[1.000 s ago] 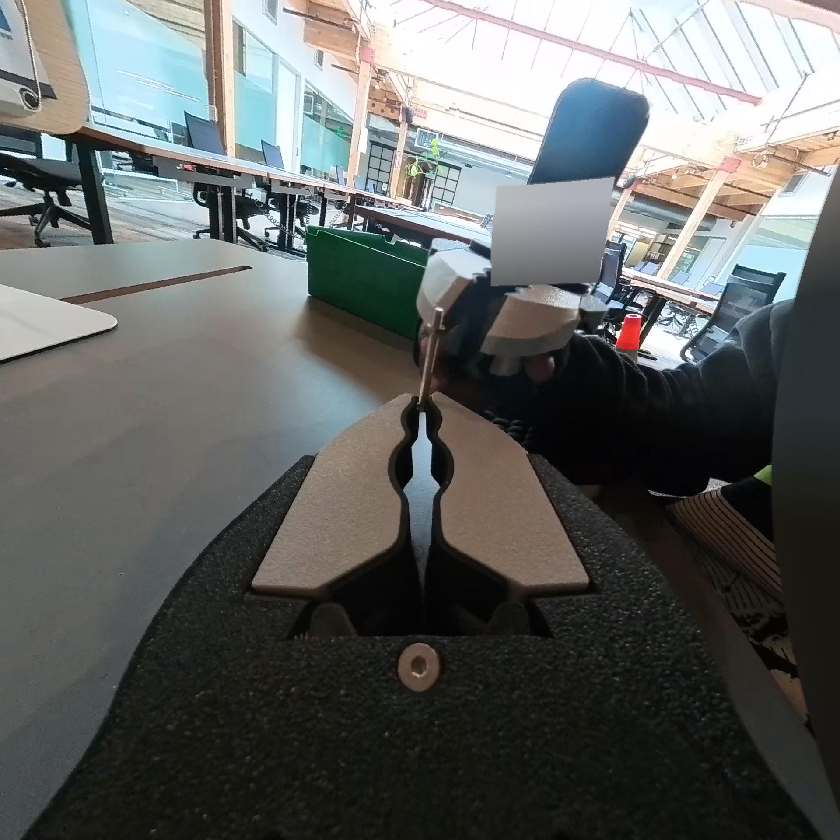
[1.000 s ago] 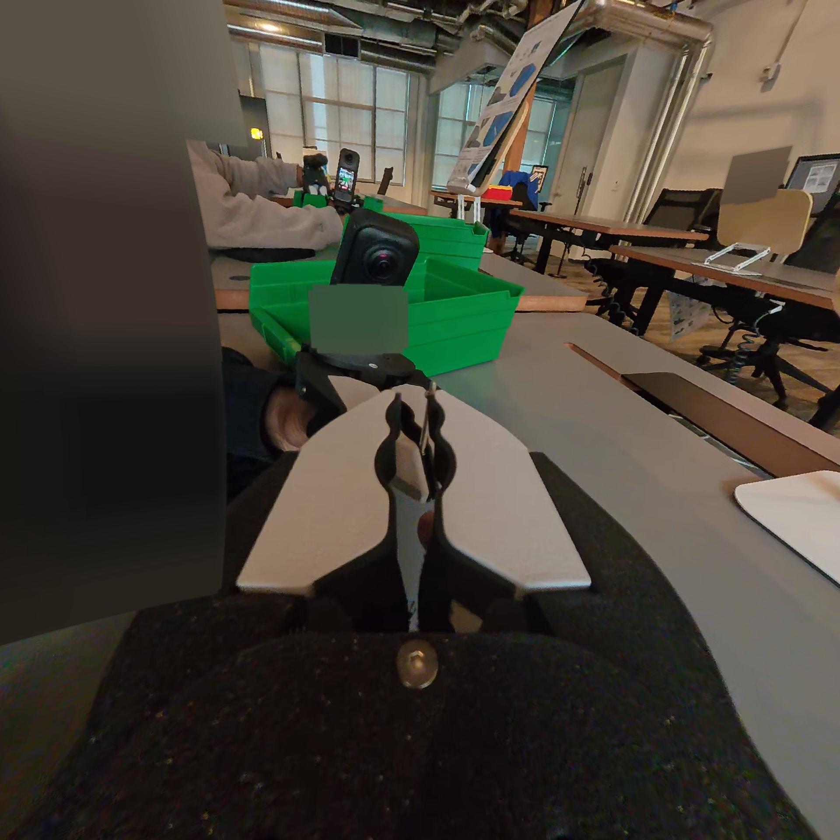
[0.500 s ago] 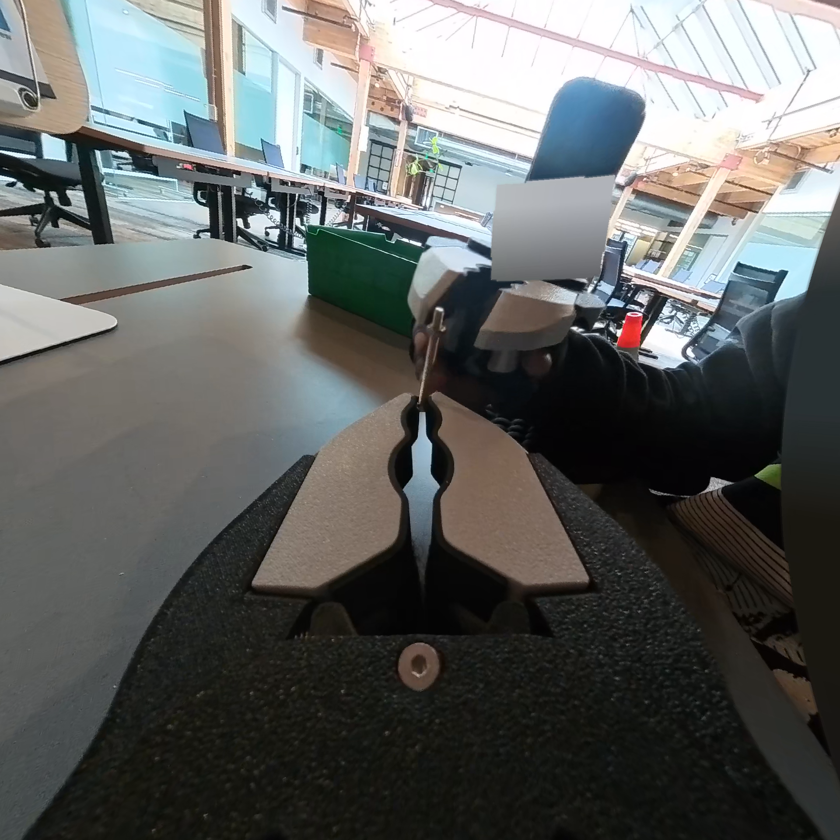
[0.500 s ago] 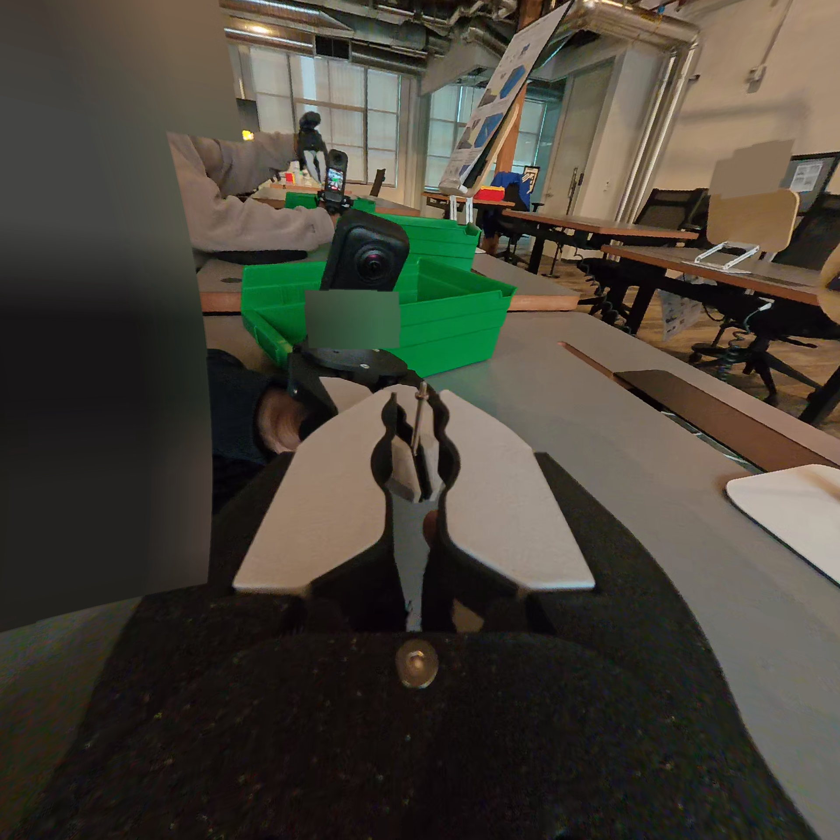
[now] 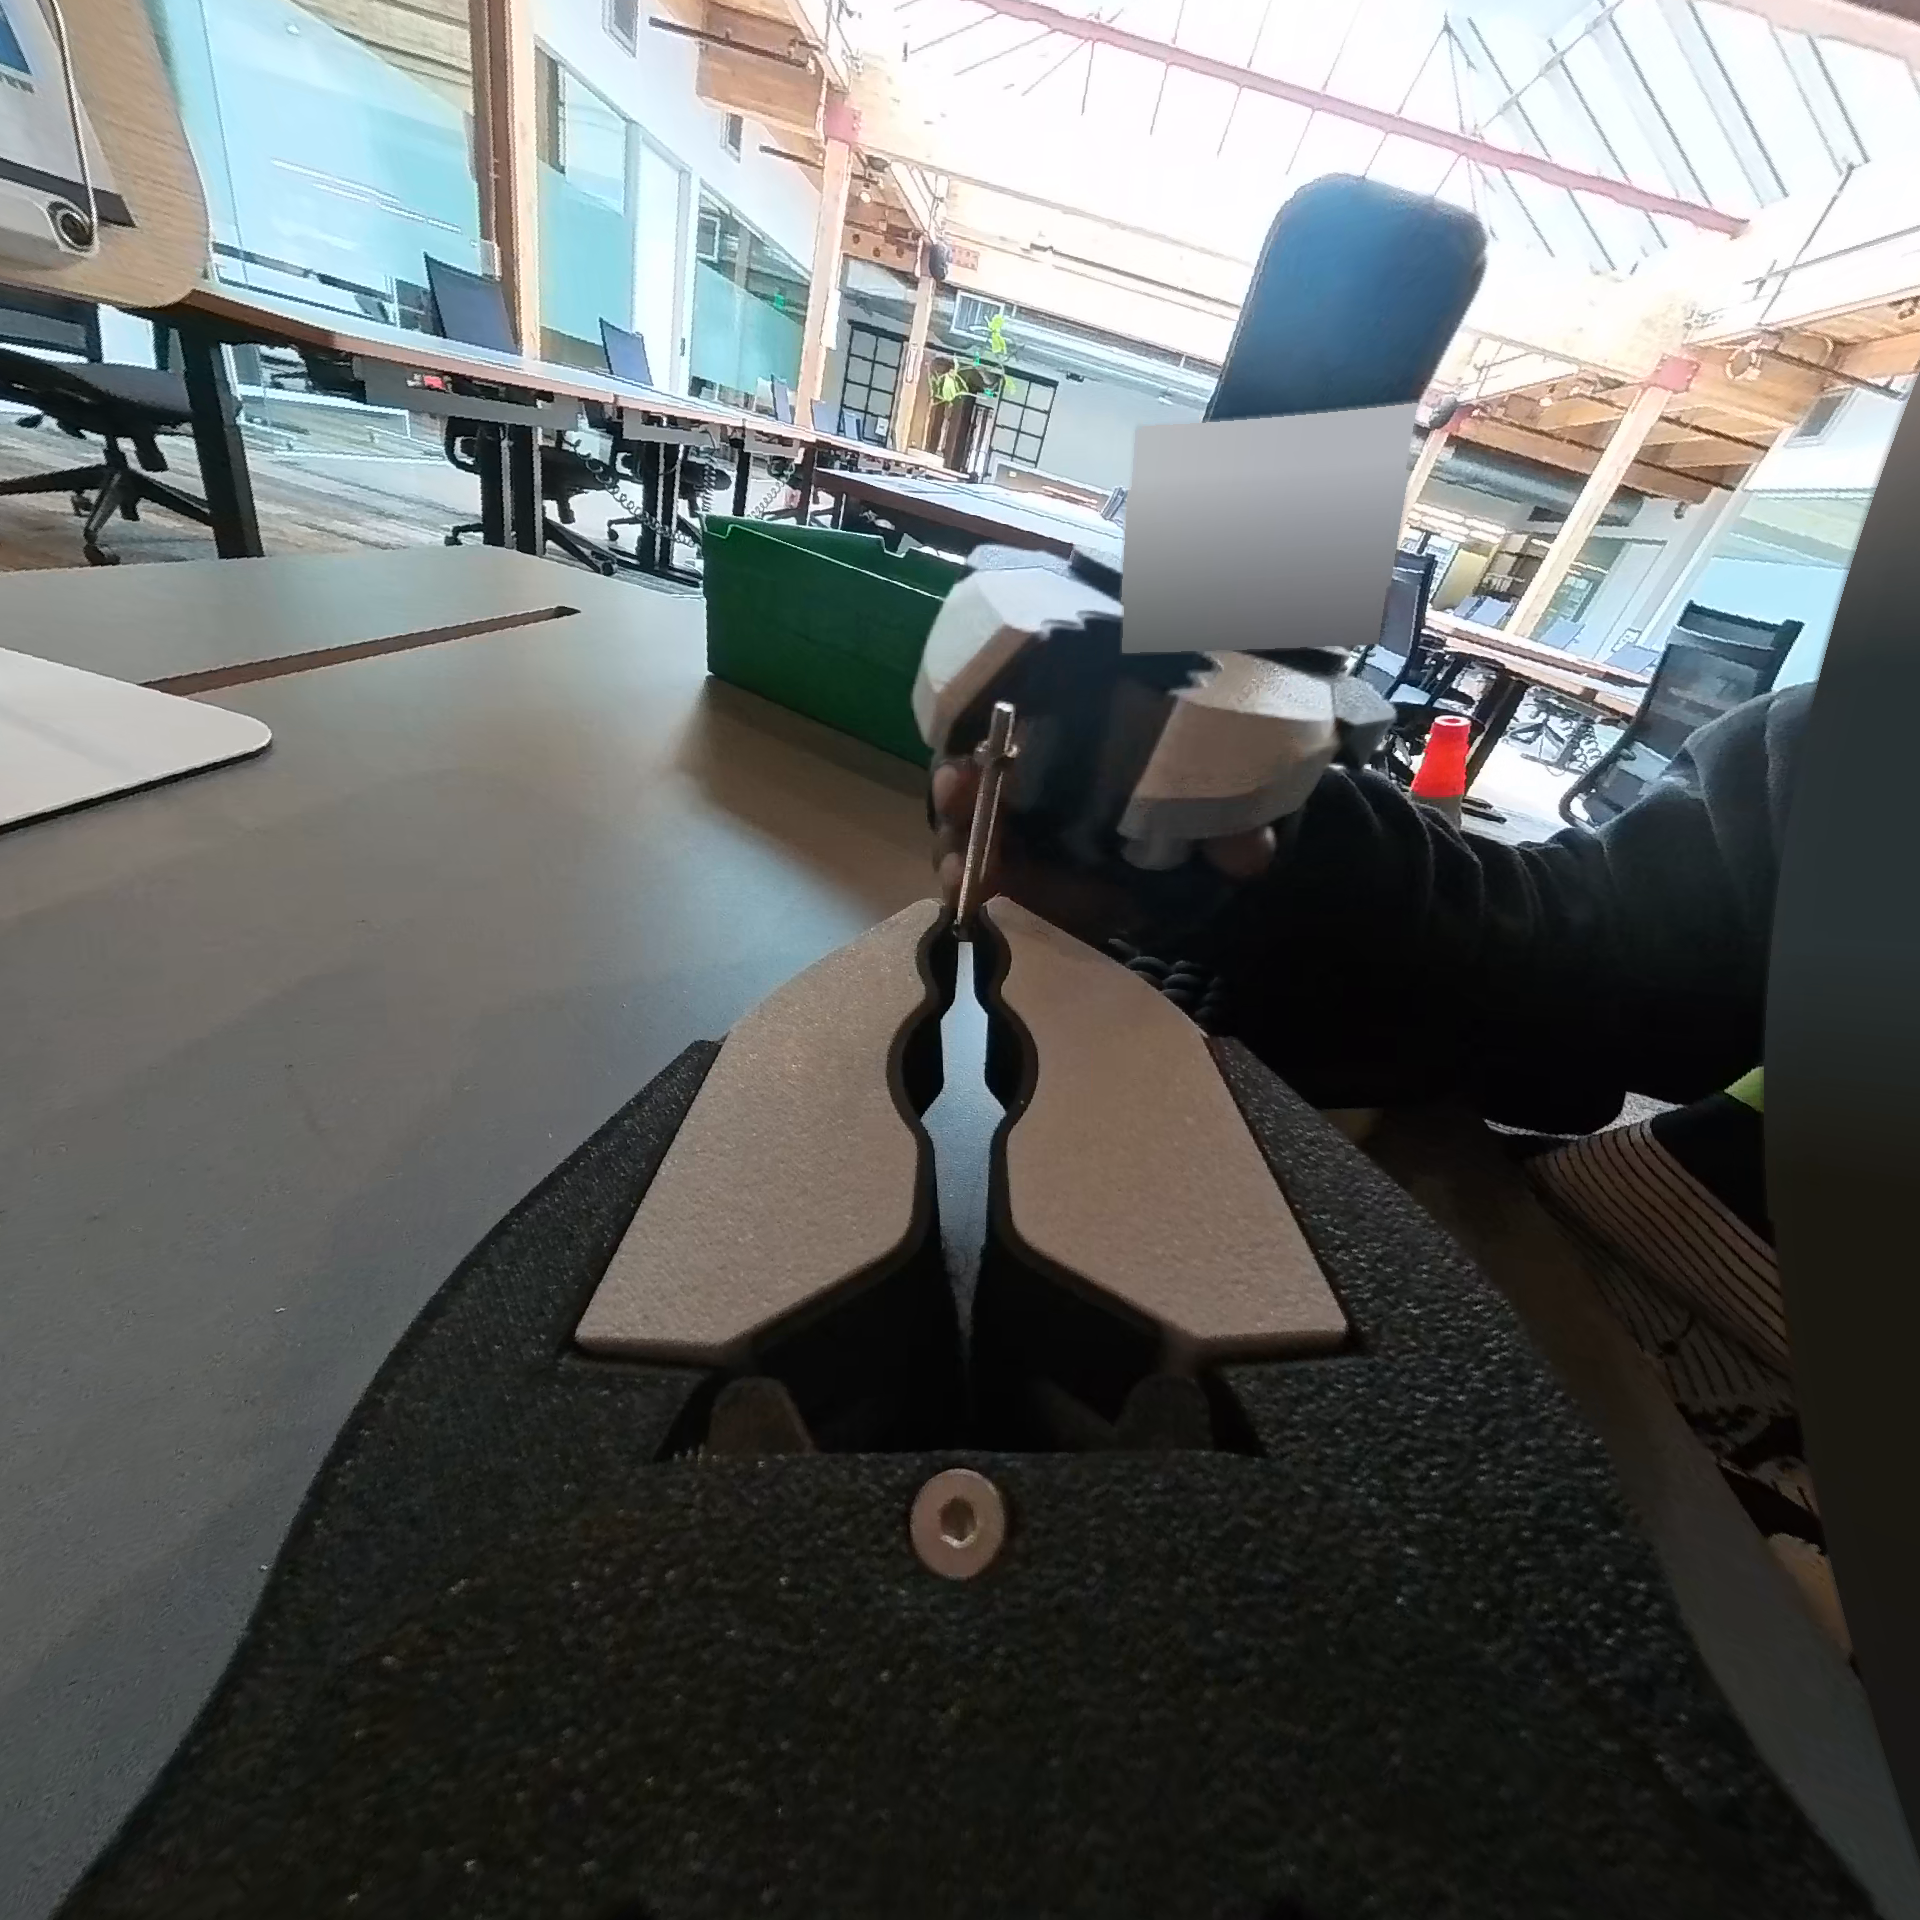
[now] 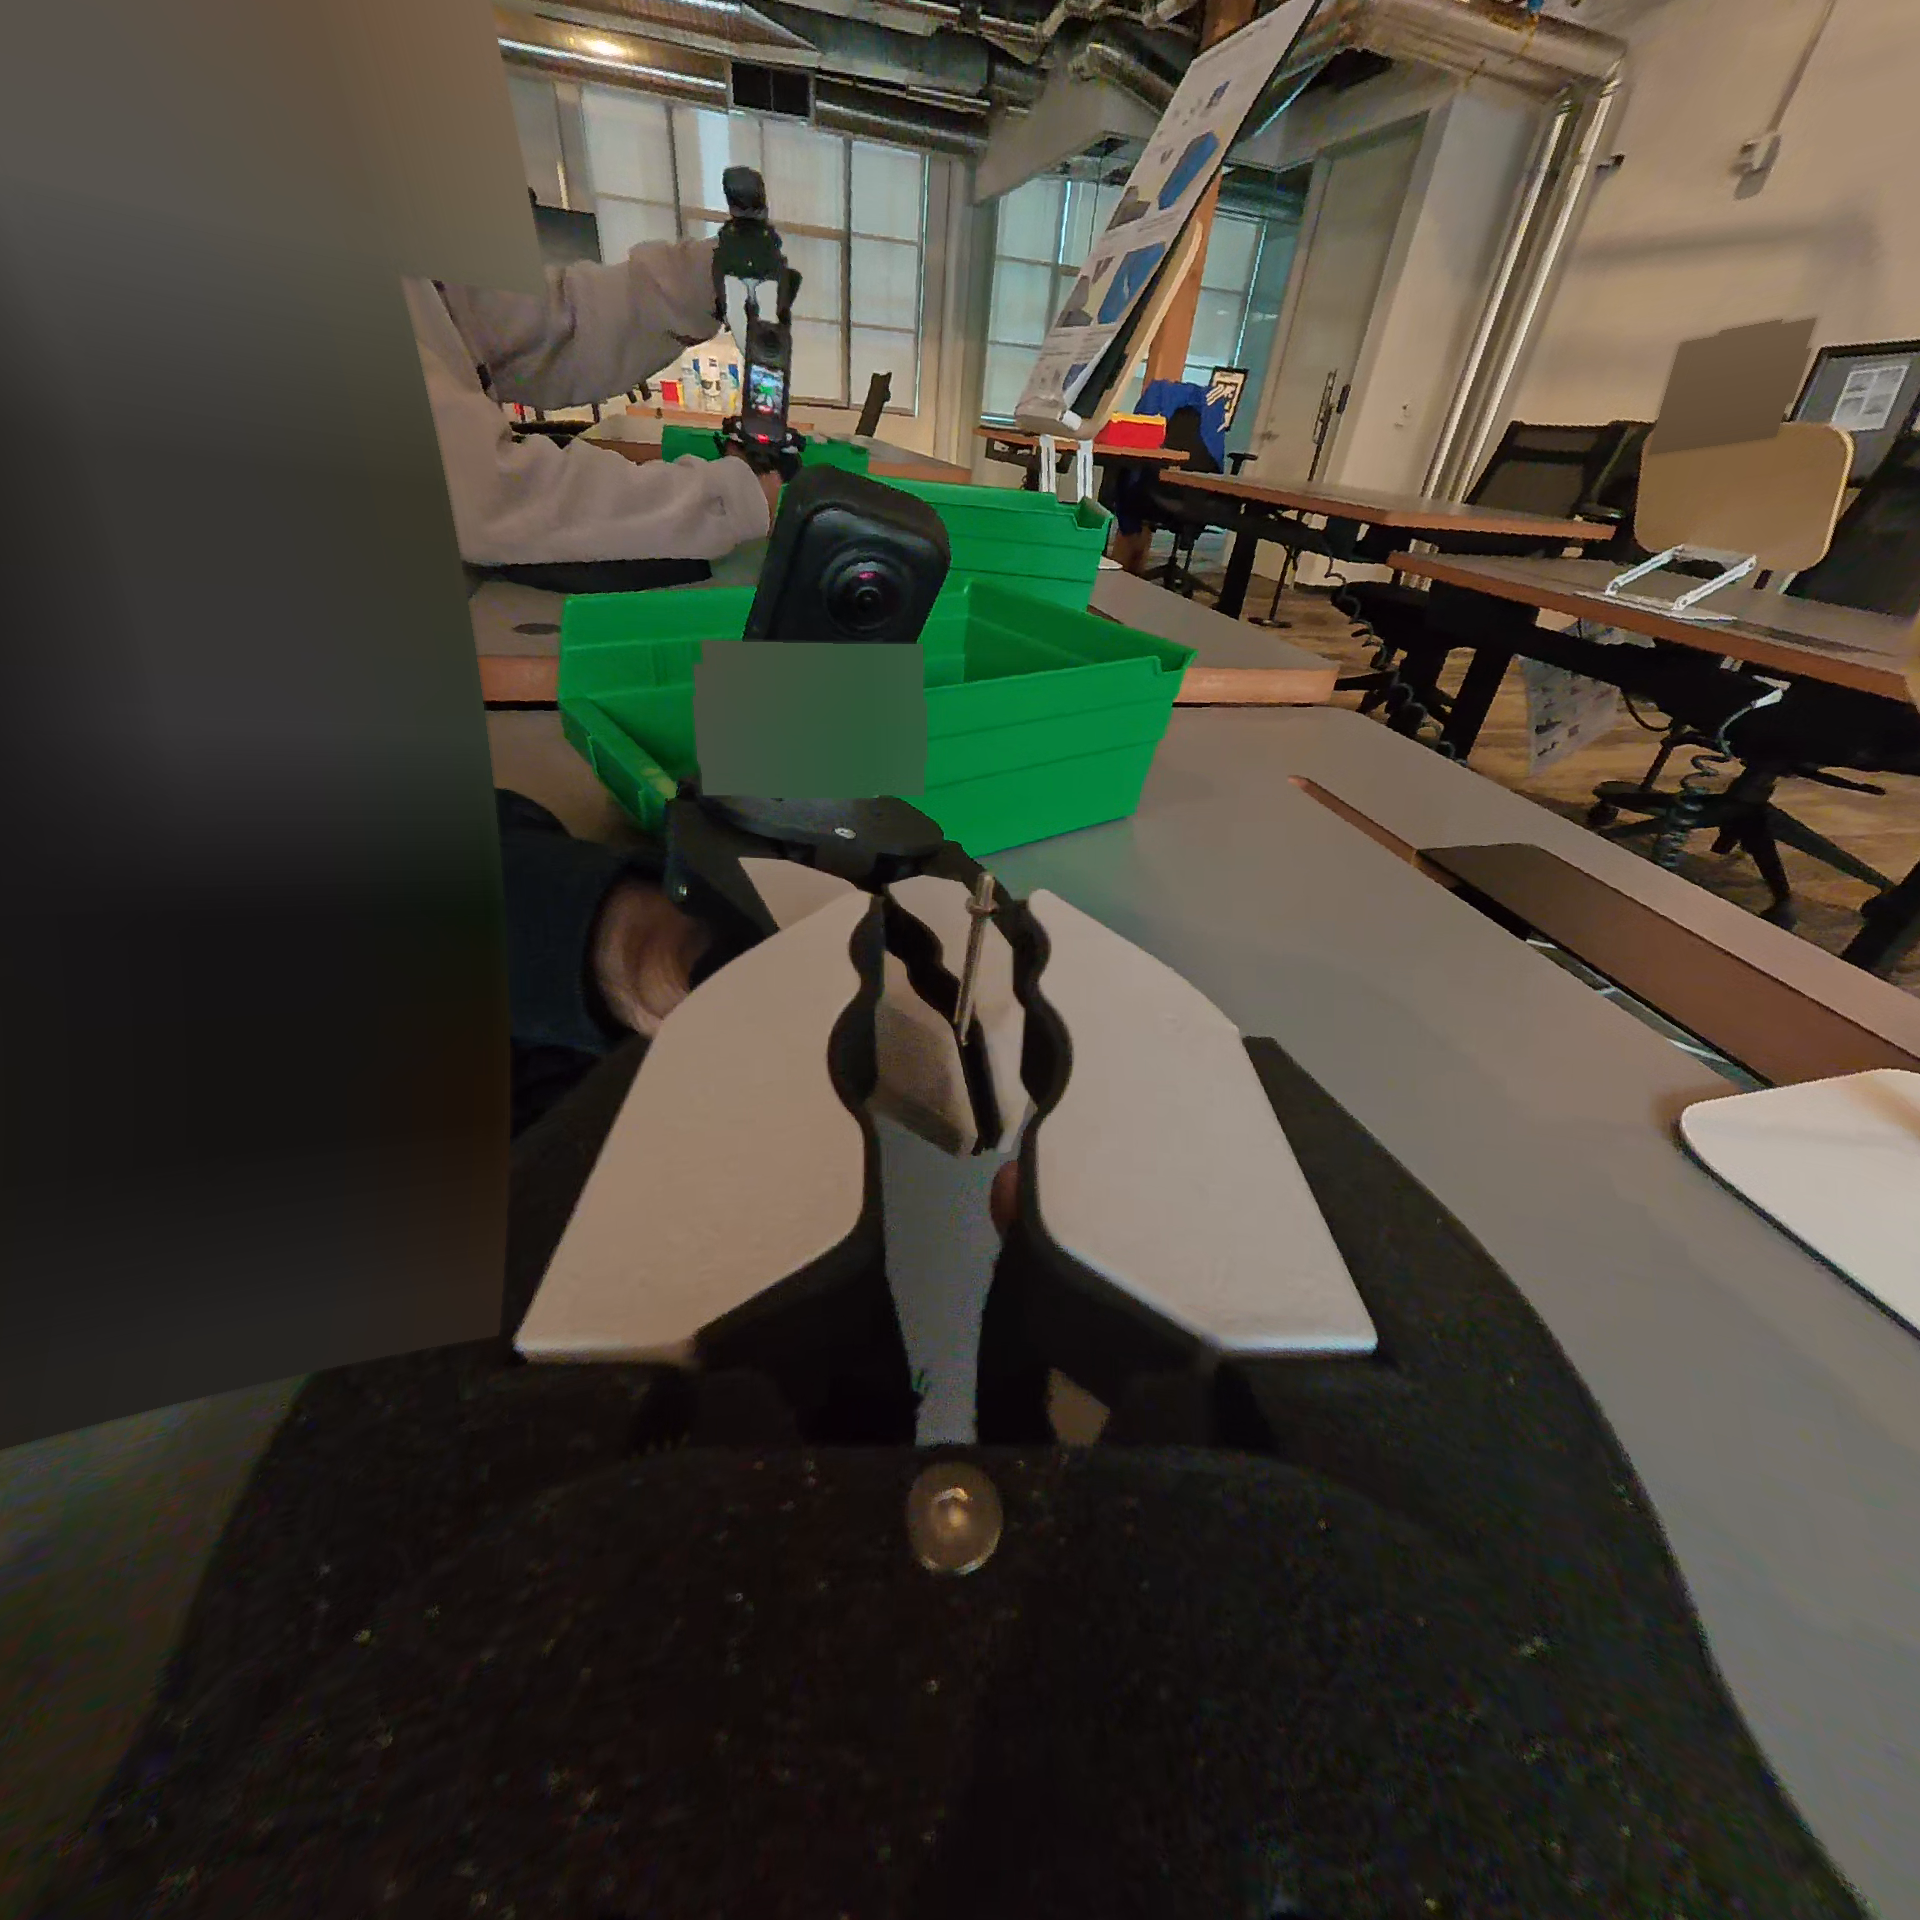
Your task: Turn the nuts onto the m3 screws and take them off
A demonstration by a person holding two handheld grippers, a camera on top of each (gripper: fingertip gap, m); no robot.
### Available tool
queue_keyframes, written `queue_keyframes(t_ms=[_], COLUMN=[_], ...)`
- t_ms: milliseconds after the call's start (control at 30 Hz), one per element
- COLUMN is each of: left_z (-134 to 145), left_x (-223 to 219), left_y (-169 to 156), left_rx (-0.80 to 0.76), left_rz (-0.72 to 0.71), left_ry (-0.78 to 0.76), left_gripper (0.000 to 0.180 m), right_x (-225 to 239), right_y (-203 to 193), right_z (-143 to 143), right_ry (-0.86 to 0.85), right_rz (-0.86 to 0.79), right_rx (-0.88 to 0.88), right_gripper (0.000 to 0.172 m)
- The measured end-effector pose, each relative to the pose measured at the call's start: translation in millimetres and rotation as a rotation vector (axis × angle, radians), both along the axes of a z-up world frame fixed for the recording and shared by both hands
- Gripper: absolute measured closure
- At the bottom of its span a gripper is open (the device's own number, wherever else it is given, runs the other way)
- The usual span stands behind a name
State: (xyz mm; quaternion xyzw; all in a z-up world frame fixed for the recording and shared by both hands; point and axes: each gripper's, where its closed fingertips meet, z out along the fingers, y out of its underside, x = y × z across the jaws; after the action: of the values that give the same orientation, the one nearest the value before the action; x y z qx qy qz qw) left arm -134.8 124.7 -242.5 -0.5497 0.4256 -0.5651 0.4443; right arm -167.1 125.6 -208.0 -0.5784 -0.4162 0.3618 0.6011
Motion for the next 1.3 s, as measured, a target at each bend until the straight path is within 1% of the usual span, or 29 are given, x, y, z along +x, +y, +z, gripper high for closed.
queue_keyframes(t_ms=[100, 200, 300, 367, 467, 567, 700, 800, 867, 967, 1067, 1233, 1300], left_z=[0.0, 0.0, 0.0, 0.0, 0.0, -0.1, 0.1, 0.2, 0.1, 0.0, 0.0, 0.3, 0.3], left_x=[0.0, -0.1, 0.0, 0.0, 0.1, 0.1, -0.1, -0.2, -0.1, 0.1, 0.0, -0.3, -0.3], left_y=[0.1, 0.2, 0.1, 0.0, -0.3, -0.1, 0.4, 0.3, 0.1, -0.3, -0.2, 0.3, 0.2], left_rx=[-0.001, -0.002, -0.001, -0.001, 0.001, -0.001, -0.003, -0.003, -0.002, 0.0, -0.001, -0.003, -0.003], left_rz=[0.001, 0.001, 0.001, 0.0, -0.001, 0.0, 0.002, 0.002, 0.001, -0.001, 0.0, 0.002, 0.002], left_ry=[-0.001, -0.001, -0.001, 0.0, 0.0, 0.0, -0.002, -0.002, -0.001, 0.0, 0.0, -0.002, -0.002], left_gripper=[0.179, 0.179, 0.179, 0.179, 0.179, 0.179, 0.179, 0.179, 0.179, 0.179, 0.179, 0.179, 0.179], right_x=[-0.9, 1.6, 3.8, 3.3, -0.7, -3.0, 1.5, 4.0, 3.5, 0.5, -1.7, 0.4, 1.7], right_y=[-1.1, -2.9, -3.7, -2.0, -0.4, -2.0, -2.9, -2.8, -0.9, 1.0, 0.0, -3.5, -5.5], right_z=[-0.2, 1.4, 2.2, 1.4, -1.6, -2.7, -0.4, -0.5, -1.9, -2.2, -2.1, -0.7, 0.5], right_ry=[-0.002, 0.003, 0.006, 0.006, -0.008, -0.015, -0.009, -0.004, -0.008, -0.005, -0.001, -0.003, 0.002], right_rz=[0.005, 0.011, 0.01, 0.005, 0.004, 0.015, 0.013, 0.01, 0.004, 0.0, 0.009, 0.023, 0.031], right_rx=[0.003, 0.001, 0.003, 0.003, 0.002, 0.003, 0.001, -0.001, -0.002, -0.002, -0.005, -0.005, -0.008], right_gripper=[0.149, 0.16, 0.162, 0.159, 0.148, 0.147, 0.159, 0.16, 0.158, 0.147, 0.146, 0.16, 0.163])
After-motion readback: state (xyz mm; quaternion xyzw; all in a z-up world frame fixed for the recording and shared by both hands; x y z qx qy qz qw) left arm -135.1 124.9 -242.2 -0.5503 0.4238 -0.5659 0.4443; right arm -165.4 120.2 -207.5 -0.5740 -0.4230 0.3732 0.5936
